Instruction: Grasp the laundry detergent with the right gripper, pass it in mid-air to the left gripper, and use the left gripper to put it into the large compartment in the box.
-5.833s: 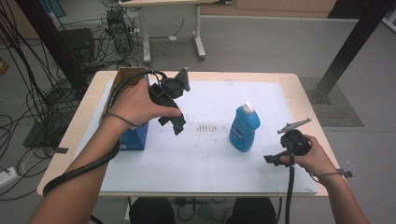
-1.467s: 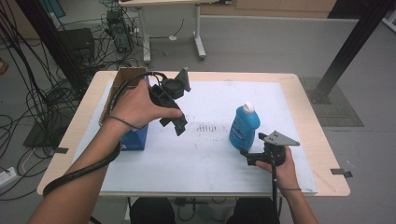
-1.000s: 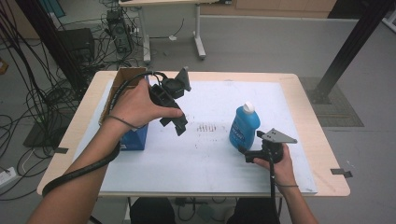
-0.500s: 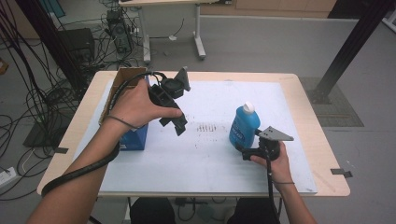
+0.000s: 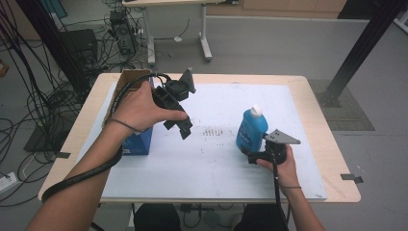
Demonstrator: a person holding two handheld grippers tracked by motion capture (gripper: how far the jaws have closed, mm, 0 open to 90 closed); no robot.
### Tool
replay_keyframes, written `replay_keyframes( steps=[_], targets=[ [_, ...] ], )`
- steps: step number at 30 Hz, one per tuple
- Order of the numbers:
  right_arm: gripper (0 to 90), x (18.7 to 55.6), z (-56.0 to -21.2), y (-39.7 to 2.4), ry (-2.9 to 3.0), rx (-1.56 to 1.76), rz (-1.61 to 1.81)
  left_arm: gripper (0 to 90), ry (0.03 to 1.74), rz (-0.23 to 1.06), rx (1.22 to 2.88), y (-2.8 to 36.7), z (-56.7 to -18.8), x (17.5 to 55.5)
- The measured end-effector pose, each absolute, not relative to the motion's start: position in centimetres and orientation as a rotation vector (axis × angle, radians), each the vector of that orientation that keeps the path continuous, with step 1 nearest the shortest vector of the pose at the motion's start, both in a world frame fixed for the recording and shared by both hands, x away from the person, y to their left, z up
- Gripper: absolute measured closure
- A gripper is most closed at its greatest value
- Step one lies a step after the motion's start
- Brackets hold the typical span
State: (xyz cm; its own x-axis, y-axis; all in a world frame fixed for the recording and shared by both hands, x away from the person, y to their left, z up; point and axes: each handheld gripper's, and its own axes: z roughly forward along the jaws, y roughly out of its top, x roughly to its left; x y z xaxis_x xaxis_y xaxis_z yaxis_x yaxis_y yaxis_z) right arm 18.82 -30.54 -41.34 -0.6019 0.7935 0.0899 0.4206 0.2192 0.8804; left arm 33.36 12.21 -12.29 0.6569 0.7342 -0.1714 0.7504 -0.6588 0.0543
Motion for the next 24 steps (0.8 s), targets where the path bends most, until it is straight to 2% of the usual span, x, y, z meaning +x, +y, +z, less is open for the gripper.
replay_keyframes(
  steps=[24],
  targets=[
    [2.8, 19.13, -41.67, -30.02, 2.109, 1.119, 1.359, 6.7, 1.245, -0.212, 2.745, 12.46, -12.43, 33.4]
  ],
)
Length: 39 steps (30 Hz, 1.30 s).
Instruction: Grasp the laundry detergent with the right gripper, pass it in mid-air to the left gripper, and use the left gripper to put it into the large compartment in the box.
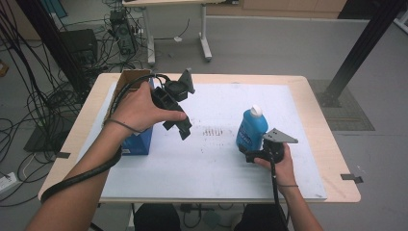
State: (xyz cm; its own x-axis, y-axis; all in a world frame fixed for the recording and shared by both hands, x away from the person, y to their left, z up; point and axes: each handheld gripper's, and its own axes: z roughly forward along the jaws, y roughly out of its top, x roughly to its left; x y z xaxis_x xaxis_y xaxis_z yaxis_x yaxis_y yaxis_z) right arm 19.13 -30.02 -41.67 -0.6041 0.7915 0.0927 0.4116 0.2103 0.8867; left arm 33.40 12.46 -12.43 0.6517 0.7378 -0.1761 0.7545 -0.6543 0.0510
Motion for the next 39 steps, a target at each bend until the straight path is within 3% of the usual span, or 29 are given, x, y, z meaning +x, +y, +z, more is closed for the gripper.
replay_keyframes(
  steps=[39],
  targets=[
    [2.8, 18.98, -41.77, -30.25, 2.095, 1.127, 1.381, 6.7, 1.248, -0.214, 2.745, 12.4, -12.52, 33.39]
  ],
)
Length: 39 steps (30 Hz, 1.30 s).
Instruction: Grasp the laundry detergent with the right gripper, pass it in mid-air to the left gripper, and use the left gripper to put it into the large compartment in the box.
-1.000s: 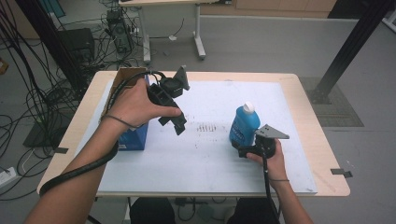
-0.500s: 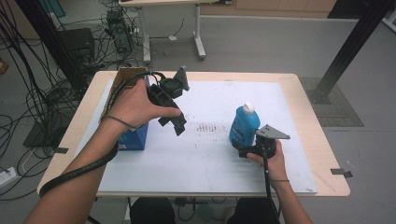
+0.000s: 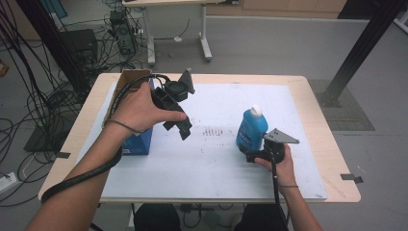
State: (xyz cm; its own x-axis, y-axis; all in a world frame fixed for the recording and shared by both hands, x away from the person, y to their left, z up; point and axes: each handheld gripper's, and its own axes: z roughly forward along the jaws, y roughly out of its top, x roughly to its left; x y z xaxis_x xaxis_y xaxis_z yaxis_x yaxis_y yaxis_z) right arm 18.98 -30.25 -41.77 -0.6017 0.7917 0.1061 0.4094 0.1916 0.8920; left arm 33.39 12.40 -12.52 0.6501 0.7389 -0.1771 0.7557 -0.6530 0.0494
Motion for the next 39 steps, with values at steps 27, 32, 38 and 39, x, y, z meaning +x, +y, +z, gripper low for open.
replay_keyframes(
  steps=[27, 32, 38, 39],
  targets=[
    [2.8, 18.93, -41.81, -30.43, 2.085, 1.133, 1.386, 6.7, 1.248, -0.222, 2.741, 12.21, -12.4, 33.5],
    [2.8, 18.93, -41.81, -30.4, 2.087, 1.131, 1.385, 6.7, 1.249, -0.224, 2.741, 12.26, -12.47, 33.49],
    [2.8, 18.89, -41.79, -30.35, 2.084, 1.129, 1.385, 6.6, 1.251, -0.224, 2.741, 12.3, -12.35, 33.54],
    [2.7, 18.89, -41.8, -30.36, 2.084, 1.129, 1.387, 6.6, 1.252, -0.222, 2.739, 12.3, -12.32, 33.51]
  ],
)
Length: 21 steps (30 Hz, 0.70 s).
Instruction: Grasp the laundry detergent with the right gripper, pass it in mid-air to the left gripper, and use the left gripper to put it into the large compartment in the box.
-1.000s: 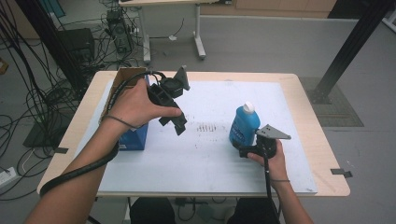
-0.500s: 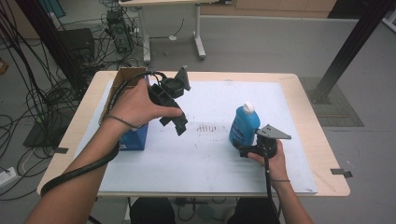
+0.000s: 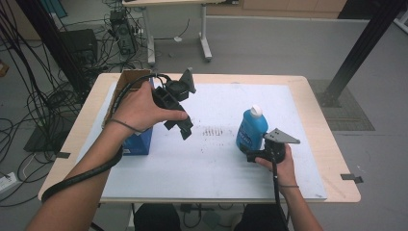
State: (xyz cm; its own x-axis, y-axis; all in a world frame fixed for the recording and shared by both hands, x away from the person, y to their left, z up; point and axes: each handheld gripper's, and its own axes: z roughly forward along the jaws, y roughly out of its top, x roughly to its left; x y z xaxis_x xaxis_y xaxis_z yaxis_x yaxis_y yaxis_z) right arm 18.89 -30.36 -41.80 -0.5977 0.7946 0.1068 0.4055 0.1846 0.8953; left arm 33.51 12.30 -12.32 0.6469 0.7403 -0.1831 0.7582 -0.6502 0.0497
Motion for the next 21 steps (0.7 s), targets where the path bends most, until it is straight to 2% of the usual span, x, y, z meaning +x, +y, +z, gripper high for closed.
replay_keyframes(
  steps=[21],
  targets=[
    [2.8, 18.78, -42.03, -30.25, 2.075, 1.126, 1.414, 6.6, 1.25, -0.225, 2.735, 12.33, -12.1, 33.39]
  ],
)
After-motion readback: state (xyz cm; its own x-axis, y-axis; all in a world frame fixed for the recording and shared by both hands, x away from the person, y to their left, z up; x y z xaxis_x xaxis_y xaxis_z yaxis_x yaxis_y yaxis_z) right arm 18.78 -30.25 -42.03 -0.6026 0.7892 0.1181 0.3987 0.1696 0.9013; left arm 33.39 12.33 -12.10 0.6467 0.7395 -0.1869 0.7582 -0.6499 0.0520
